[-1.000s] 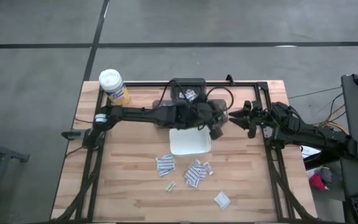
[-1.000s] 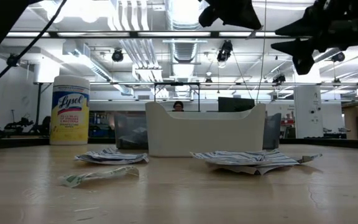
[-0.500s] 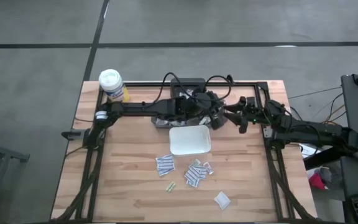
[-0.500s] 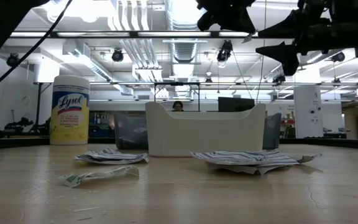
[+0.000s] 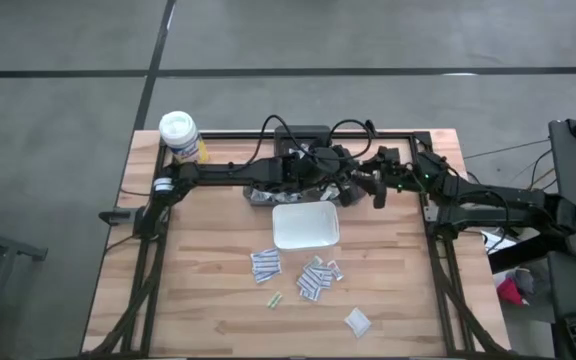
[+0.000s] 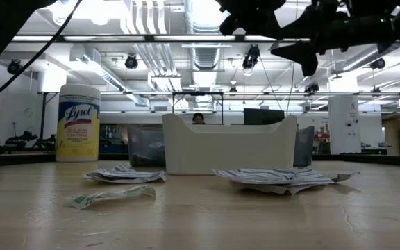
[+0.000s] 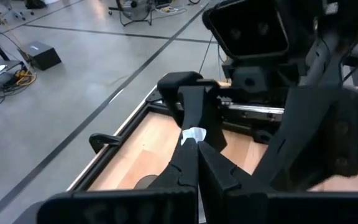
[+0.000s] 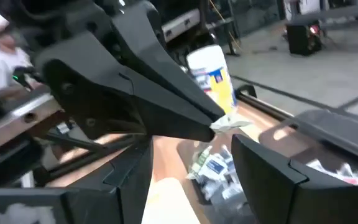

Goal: Pick & Place First Aid Supplies
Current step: Put the green bandage into the bottom right black bin

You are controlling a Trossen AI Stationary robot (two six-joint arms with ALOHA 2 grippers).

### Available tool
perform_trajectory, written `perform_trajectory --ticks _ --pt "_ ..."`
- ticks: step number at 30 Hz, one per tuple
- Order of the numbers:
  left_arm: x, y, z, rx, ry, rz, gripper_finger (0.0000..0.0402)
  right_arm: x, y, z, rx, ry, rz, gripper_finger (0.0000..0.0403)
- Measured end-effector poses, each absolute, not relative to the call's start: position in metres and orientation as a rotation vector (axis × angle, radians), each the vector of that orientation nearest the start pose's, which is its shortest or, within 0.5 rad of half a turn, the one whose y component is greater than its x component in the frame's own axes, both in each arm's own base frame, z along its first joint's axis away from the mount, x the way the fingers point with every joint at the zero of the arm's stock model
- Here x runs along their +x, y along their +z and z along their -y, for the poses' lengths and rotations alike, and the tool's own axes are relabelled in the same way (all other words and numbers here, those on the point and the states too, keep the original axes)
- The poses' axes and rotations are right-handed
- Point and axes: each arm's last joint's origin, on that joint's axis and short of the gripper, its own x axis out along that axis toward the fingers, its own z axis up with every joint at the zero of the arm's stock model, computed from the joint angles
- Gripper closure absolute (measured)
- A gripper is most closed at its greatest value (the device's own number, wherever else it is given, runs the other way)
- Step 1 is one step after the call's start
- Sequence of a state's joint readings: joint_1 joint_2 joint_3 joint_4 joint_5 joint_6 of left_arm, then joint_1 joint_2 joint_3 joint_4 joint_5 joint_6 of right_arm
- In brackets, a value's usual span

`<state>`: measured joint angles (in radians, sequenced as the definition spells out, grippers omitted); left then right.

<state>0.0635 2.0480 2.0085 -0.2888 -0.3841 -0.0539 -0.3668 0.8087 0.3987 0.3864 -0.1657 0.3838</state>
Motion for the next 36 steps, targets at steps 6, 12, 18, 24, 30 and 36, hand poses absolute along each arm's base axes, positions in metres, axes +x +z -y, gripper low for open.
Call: perform_trajectory --ticks 6,12,18,24,30,36 --pt "0.476 0.358 -0.041 -0.001 0.449 -0.315 0.0401 0.186 0.254 0.067 0.360 -0.230 -0.075 0.0188" --pt "0.476 0.357 -0.041 0.000 0.450 -0.324 0.0401 0.194 0.257 0.070 0.354 -0.233 -0.093 0.0188" --pt "0.474 0.356 -0.041 0.004 0.455 -0.349 0.0401 0.193 0.259 0.070 0.357 -0.236 -0.118 0.0191" --pt "0.474 0.355 -0.041 0.005 0.456 -0.357 0.0401 0.192 0.259 0.069 0.362 -0.238 -0.135 0.0216" --pt "0.474 0.355 -0.041 0.006 0.456 -0.360 0.0401 0.192 0.260 0.069 0.364 -0.234 -0.133 0.0251" --pt "0.472 0.357 -0.041 0.006 0.456 -0.359 0.0401 0.192 0.260 0.069 0.364 -0.235 -0.132 0.0290"
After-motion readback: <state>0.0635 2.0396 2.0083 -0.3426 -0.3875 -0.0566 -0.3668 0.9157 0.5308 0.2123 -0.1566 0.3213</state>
